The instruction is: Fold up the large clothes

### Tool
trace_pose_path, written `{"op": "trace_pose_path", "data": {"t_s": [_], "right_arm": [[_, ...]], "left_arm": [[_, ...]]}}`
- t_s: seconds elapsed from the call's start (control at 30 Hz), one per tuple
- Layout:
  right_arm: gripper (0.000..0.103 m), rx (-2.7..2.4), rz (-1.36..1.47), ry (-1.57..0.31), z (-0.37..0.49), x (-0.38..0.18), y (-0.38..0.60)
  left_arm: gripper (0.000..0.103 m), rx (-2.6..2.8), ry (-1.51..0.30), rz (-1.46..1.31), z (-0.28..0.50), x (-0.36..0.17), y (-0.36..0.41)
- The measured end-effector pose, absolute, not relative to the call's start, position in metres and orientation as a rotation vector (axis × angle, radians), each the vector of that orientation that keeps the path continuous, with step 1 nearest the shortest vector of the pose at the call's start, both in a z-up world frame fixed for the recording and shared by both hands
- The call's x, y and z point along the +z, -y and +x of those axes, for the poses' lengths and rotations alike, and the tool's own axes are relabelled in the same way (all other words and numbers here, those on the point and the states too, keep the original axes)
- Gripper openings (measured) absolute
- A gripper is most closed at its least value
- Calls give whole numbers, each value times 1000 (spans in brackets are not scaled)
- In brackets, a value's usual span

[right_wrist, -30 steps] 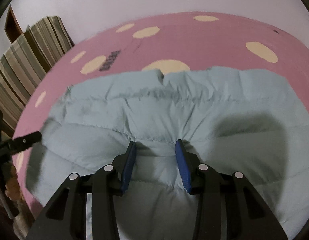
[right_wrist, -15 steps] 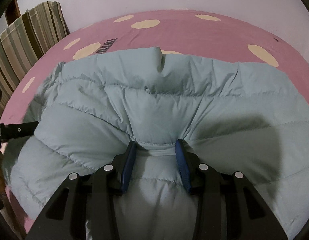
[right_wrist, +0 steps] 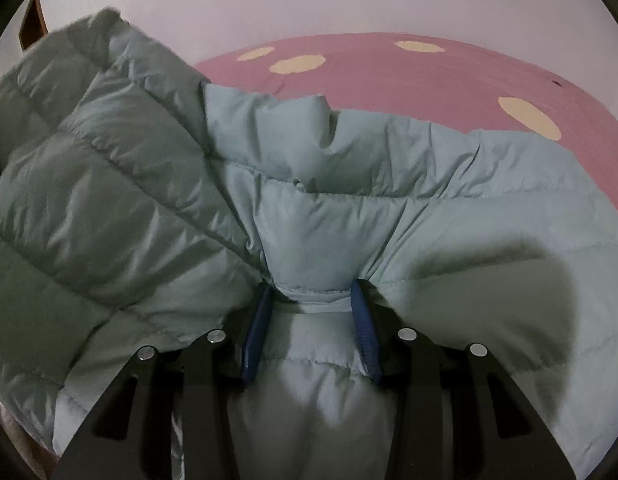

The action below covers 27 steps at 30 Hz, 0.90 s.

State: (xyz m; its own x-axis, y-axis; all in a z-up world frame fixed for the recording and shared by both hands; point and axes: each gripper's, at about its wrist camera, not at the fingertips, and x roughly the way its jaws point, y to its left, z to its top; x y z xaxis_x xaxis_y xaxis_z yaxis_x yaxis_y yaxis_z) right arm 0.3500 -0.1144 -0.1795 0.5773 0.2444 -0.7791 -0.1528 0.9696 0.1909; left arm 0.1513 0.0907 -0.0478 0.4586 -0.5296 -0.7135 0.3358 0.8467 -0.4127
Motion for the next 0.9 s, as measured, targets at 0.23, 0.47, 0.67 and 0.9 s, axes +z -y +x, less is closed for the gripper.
{"op": "trace_pose_path", "data": {"t_s": [0.23,0.47,0.67,0.9], "right_arm": [[51,181,189,-842,326,-135,179],[52,92,278,-793,291,-114,262],[52,12,344,-804,266,-122,316],[52,-33,374,-836,250,-133,343]], "left_arm": [[14,-532,-951,-117,151,-16,-23],[14,-561,-968,21,151,-13,75],[14,-596,-999,87,145,-51,143],[14,-606,-1068,71,145,-107,184]]}}
